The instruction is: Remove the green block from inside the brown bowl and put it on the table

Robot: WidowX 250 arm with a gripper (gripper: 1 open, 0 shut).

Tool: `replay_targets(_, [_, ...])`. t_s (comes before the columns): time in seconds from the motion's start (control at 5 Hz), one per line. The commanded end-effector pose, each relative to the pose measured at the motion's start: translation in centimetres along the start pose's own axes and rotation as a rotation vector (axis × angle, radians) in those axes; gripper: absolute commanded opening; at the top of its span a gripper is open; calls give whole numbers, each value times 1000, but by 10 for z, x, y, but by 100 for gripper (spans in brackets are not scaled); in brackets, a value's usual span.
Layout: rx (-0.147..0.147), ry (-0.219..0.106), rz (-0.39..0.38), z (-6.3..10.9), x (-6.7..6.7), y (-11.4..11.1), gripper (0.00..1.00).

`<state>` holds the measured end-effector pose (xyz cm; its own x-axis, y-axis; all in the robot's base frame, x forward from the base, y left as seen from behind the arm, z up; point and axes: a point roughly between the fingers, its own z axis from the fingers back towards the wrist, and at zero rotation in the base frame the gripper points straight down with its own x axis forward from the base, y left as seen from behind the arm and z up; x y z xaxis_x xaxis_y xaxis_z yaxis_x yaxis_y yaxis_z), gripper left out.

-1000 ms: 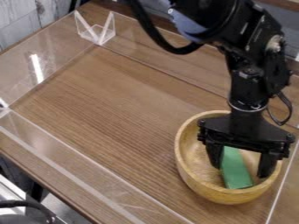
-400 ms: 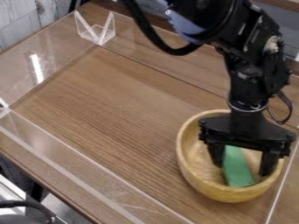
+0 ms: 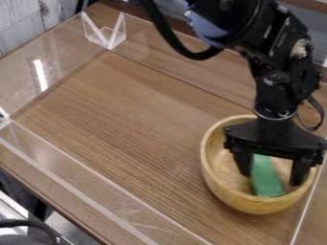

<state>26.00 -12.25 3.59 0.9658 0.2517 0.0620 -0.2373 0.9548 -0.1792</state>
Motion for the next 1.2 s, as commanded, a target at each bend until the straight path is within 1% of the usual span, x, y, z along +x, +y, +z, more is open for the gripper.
replay_targets(0.0, [31,31,17,-18,-2,13,100])
replay_targets(0.2, [33,31,25,-22,-3,15,0])
replay_targets(0.4, [35,37,33,-21,-5,17,0])
replay_targets(1.0, [57,70,48,-2,-15,22,0])
